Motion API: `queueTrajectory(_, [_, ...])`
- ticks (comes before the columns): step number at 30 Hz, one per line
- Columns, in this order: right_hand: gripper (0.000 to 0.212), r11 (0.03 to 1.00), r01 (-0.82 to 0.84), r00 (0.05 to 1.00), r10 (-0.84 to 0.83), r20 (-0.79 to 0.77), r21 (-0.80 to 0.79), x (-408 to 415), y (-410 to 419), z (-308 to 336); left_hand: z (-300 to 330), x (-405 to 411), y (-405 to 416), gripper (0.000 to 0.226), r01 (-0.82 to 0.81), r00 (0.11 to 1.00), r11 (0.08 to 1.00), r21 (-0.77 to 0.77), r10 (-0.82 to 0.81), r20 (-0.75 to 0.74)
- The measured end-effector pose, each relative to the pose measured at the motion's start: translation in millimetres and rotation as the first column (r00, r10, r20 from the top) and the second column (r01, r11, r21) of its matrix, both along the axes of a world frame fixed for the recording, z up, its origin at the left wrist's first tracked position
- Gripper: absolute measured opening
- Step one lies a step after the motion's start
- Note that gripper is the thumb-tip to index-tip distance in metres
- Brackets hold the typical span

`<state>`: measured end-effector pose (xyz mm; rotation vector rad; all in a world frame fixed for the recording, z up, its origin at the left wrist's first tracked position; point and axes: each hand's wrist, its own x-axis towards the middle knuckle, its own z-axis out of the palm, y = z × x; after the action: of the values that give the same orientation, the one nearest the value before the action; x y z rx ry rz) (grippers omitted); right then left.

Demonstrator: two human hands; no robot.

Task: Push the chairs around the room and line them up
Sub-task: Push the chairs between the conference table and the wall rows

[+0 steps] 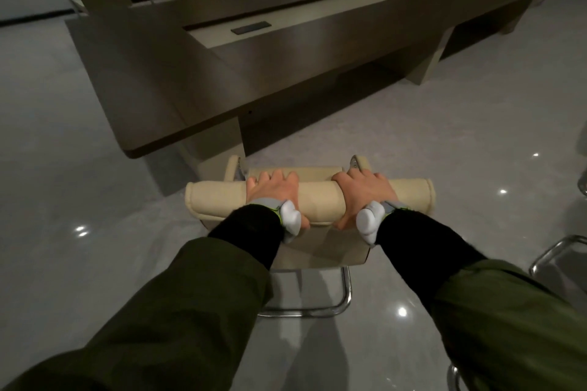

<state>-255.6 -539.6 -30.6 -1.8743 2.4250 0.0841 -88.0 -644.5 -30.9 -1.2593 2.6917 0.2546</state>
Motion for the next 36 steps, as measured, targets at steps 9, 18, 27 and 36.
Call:
queueTrajectory(9, [0.081,0.995,-0.096,0.995,0.097,0.011,-0.039,-75.2,-33.5,0.1,3.5,-66.1,-22.9,0.08,-0.073,0.997,0.997,0.002,0.073,0.01])
queueTrajectory(18, [0.081,0.994,-0.082,0.996,0.079,-0.047,-0.066,-118.6,-82.9,-17.9,1.8,-106.7,-70.7,0.087,-0.088,0.995,0.996,0.034,0.087,0.04])
queueTrajectory(27, [0.085,0.997,-0.059,0.996,0.056,-0.064,-0.04,-173.6,-147.4,-13.6,-1.4,-160.1,-131.7,0.08,-0.091,0.996,0.995,-0.033,0.091,-0.007])
queueTrajectory(36, [0.072,0.999,-0.046,0.999,0.046,0.011,-0.002,-221.7,-228.0,-0.2,-4.7,-212.0,-210.9,0.079,-0.078,0.997,0.991,-0.104,0.077,-0.011])
